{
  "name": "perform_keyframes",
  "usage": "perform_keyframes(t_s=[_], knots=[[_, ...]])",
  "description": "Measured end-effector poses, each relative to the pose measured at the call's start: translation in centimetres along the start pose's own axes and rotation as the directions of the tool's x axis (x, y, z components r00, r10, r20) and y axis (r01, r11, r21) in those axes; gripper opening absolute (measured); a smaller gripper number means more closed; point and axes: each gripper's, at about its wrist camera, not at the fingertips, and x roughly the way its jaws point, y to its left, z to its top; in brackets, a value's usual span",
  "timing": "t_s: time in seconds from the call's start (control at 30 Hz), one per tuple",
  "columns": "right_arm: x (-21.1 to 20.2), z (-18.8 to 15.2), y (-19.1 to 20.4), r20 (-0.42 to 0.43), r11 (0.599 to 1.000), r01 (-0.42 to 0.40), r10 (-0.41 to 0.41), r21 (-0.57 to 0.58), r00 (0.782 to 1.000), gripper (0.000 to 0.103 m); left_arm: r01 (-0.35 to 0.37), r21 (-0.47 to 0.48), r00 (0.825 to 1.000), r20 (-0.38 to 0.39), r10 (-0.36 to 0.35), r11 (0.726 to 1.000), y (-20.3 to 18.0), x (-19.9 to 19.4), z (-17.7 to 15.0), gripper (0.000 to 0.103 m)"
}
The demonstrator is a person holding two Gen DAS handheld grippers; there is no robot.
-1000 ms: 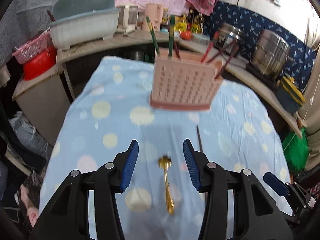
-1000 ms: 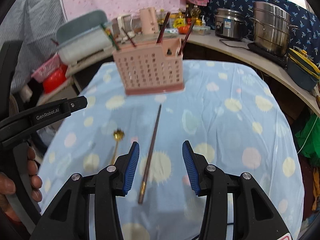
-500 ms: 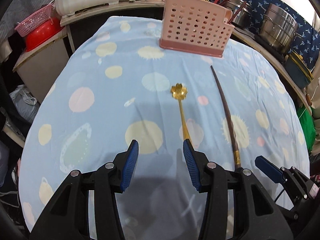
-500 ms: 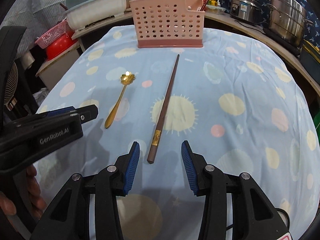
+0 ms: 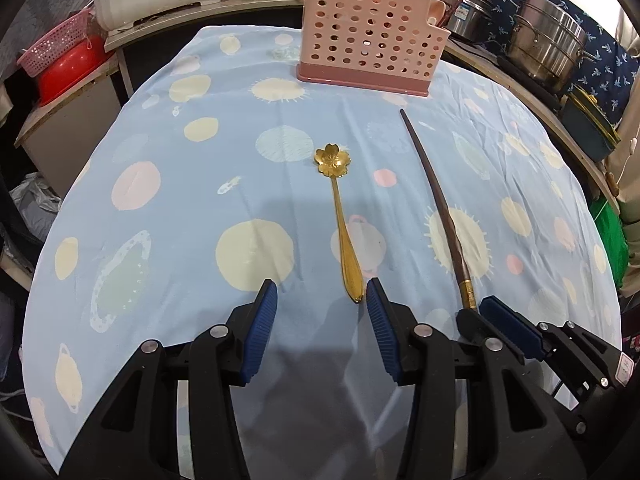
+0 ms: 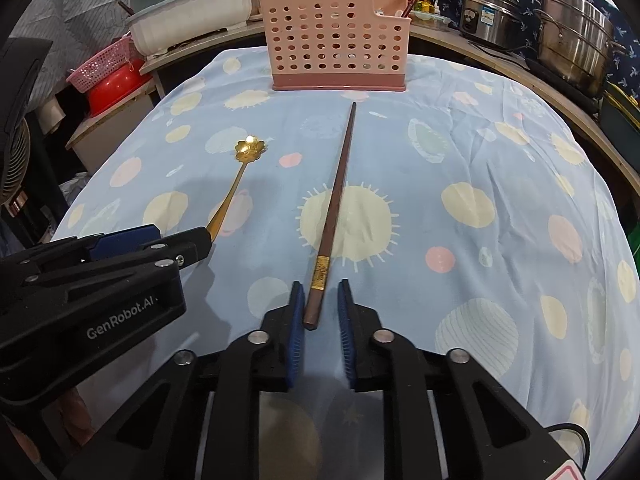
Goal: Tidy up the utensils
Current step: 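Close the left tool on the gold spoon while the right tool grasps the brown chopstick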
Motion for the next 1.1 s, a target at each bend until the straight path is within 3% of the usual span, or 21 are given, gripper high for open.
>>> perform_keyframes(t_s=[0.3,0.43,0.57,0.83,1.1], knots=[[-0.1,-0.1,-0.5,-0.001,1.000,-0.006,0.006,0.019,1.000,0.009,-0.011,0.029,1.000,0.005,0.011,1.000,-0.6,0.6,0.1,0.041],[-0.2,-0.1,-0.7,-0.003,1.000,-0.008,0.008,0.024,1.000,0.009,-0.018,0.033,1.000,0.019,0.018,0.999,-0.5,0.7,0.2,0.030],[-0.2,-0.1,-0.8,-0.002,1.000,-0.011,0.011,0.029,1.000,0.009,-0.022,0.044,0.999,0.024,0.021,0.999,-0.3,0.7,0.2,0.010],[-0.6,-0.1,-1.4,0.004,0.999,-0.015,0.014,0.052,1.000,0.007,0.044,0.003,0.999,0.005,-0.044,0.999,0.8,0.1,0.4,0.010],[-2.1,0.4,-2.2,0.040,0.997,-0.025,0.022,0.077,0.999,0.004,0.057,-0.018,0.997,0.049,-0.056,0.998,1.1,-2.1,1.2,0.010]])
